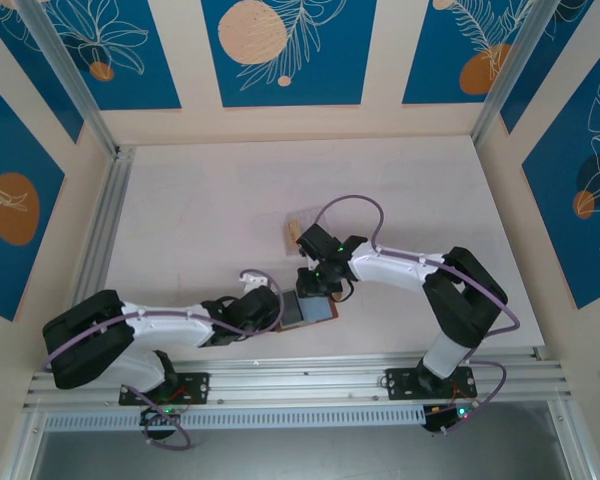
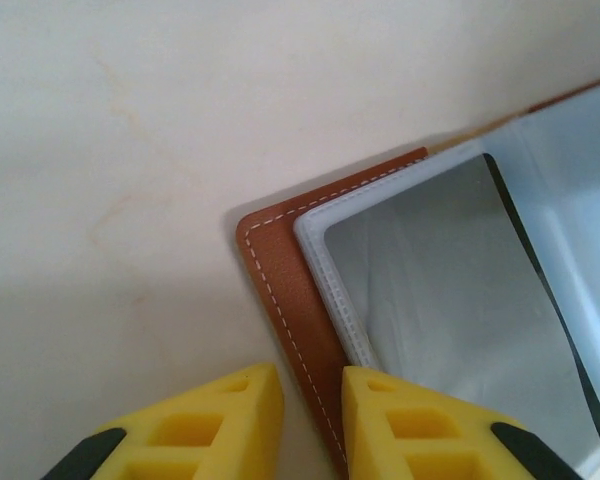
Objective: Put the credit cards into the card holder
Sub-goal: Flip over the card slot in the card holder.
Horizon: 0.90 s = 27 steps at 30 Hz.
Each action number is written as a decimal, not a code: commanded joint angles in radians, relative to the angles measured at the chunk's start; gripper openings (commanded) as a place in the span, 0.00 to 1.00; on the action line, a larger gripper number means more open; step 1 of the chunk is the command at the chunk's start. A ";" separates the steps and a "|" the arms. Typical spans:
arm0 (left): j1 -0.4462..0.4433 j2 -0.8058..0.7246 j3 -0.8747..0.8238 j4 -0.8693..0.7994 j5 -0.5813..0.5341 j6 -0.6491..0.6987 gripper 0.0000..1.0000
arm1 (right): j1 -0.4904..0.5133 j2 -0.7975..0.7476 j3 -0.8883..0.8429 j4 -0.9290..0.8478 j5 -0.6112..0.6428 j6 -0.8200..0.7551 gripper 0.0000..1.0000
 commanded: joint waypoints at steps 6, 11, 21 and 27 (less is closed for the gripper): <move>-0.016 0.015 -0.013 -0.190 0.074 0.068 0.30 | -0.008 0.018 0.065 -0.121 0.116 -0.107 0.35; -0.016 0.061 -0.007 -0.156 0.085 0.060 0.29 | -0.006 0.070 0.100 -0.120 0.141 -0.155 0.37; -0.016 0.119 -0.002 -0.152 0.074 0.041 0.27 | -0.021 0.152 0.049 -0.059 0.147 -0.165 0.38; -0.016 0.142 0.022 -0.156 0.070 0.042 0.27 | -0.006 0.182 0.011 -0.052 0.112 -0.128 0.26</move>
